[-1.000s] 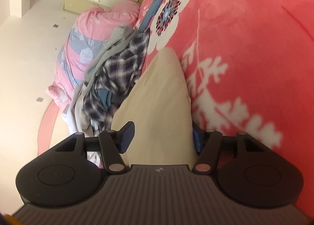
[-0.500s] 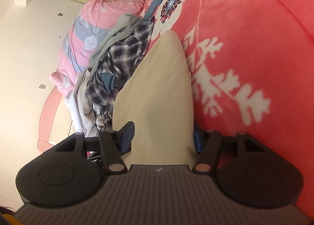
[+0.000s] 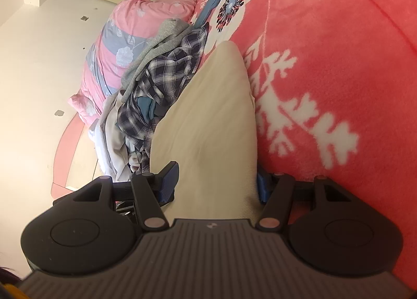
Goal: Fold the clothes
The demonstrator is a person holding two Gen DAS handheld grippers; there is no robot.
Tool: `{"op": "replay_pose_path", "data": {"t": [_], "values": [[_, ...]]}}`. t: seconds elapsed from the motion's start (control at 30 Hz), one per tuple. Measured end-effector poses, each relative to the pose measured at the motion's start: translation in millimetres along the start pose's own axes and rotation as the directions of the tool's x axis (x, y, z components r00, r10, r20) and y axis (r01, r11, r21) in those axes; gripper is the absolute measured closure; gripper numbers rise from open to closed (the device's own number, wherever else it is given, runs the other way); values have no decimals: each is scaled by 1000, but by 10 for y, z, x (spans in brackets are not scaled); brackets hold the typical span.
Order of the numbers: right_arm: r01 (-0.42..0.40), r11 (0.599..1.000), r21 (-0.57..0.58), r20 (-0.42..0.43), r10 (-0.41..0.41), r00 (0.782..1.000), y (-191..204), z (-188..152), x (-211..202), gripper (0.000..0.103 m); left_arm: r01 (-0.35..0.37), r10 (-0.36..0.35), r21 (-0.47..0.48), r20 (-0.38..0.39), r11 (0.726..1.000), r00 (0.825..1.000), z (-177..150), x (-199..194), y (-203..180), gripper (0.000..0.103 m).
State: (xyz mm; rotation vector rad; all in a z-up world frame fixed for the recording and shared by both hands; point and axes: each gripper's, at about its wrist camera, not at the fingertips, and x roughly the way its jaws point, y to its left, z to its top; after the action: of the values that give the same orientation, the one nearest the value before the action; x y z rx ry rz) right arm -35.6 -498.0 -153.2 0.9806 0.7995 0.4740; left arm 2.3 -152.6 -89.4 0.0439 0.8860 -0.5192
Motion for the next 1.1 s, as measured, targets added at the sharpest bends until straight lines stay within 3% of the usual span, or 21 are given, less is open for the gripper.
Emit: {"op": "replay_pose_path", "data": {"t": [0.83, 0.93, 1.0, 1.1], "values": [[-29, 997, -71, 32, 32, 999, 4, -83, -24, 45, -142, 141, 108, 17, 984, 990, -6, -90, -299, 18], [-39, 995, -88, 38, 42, 998, 1, -102, -30, 45, -84, 85, 73, -13, 994, 996, 0, -120, -176, 18], [-46, 994, -98, 39, 50, 998, -1, -108, -33, 45, -9, 10, 8, -55, 1000, 998, 5, -122, -15, 18], [-56, 992, -111, 39, 60, 997, -7, -114, -38, 45, 127, -141, -120, -121, 985, 983, 9, -55, 264, 19]]}}
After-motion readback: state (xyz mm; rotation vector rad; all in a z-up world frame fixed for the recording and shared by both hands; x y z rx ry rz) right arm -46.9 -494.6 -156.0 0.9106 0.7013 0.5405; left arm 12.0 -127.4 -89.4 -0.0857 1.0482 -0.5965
